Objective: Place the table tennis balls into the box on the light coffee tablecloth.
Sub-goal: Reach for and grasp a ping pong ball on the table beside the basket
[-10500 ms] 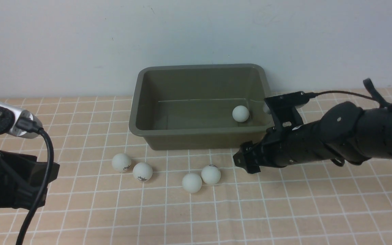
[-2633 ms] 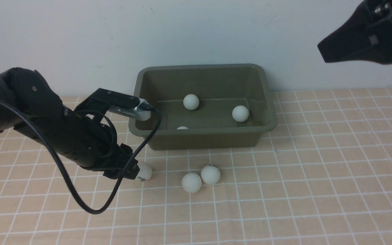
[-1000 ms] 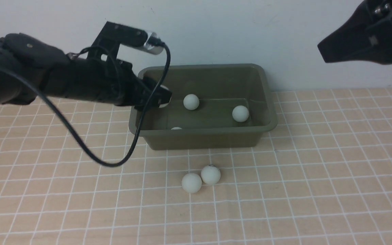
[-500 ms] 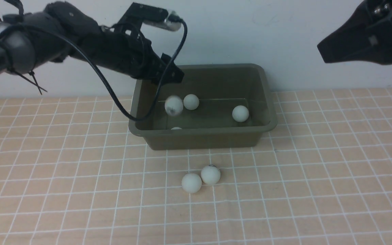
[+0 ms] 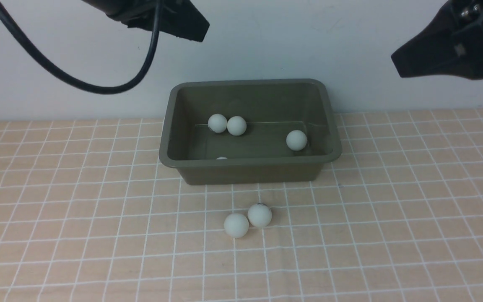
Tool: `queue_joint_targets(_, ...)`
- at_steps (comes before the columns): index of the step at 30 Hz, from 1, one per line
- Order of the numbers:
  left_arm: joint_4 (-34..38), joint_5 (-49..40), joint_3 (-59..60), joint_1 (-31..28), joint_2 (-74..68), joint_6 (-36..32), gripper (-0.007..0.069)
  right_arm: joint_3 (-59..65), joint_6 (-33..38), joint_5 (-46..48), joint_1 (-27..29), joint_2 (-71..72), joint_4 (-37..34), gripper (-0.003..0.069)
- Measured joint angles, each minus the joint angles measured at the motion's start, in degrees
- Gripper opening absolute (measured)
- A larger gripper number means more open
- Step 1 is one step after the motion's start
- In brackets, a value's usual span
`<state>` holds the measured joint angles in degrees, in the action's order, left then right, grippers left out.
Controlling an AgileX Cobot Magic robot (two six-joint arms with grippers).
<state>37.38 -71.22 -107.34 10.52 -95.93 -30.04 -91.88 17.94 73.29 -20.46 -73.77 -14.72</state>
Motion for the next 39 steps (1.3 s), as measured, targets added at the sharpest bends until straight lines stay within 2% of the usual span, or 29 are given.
queue_joint_targets(3,-0.42,-0.2,1.11,0.12,0.25,2.94,0.0017,0.0,0.18,0.0,0.0,0.0,0.0,0.0533)
queue_joint_targets(4,-0.91,-0.14,2.8,0.25,0.46,5.85,-0.0004,0.0,0.37,0.0,0.0,0.0,0.0,0.0533)
queue_joint_targets(8,-4.43,-0.08,11.41,2.12,3.2,10.16,-0.0031,0.0,0.37,0.0,0.0,0.0,-0.01,0.0533)
queue_joint_targets(13,-5.03,-0.08,24.85,5.16,8.19,10.47,-0.0035,0.0,0.37,0.0,0.0,0.0,0.0,0.0533)
queue_joint_targets(14,-3.11,-0.08,30.75,6.87,9.37,10.3,-0.0035,0.0,0.37,0.0,0.0,0.0,0.0,0.0533)
queue_joint_targets(18,-0.46,2.01,39.92,10.87,9.3,7.58,-0.0032,0.0,0.37,0.0,0.0,0.0,0.0,0.0533)
queue_joint_targets(21,-2.07,13.44,44.74,14.12,7.65,3.71,0.0014,0.0,0.37,0.0,0.0,0.0,0.0,0.0533)
queue_joint_targets(24,-3.37,21.06,45.24,14.98,5.45,2.81,0.007,0.0,0.37,0.0,0.0,0.0,0.0,0.0533)
queue_joint_targets(33,-3.67,34.08,45.28,15.13,-1.63,0.46,0.034,0.0,0.41,0.0,0.0,0.0,0.0,0.0533)
queue_joint_targets(39,-3.62,40.18,45.28,15.18,-5.76,-2.09,0.0373,0.0,0.2,-0.05,0.0,0.0,0.0,0.0533)
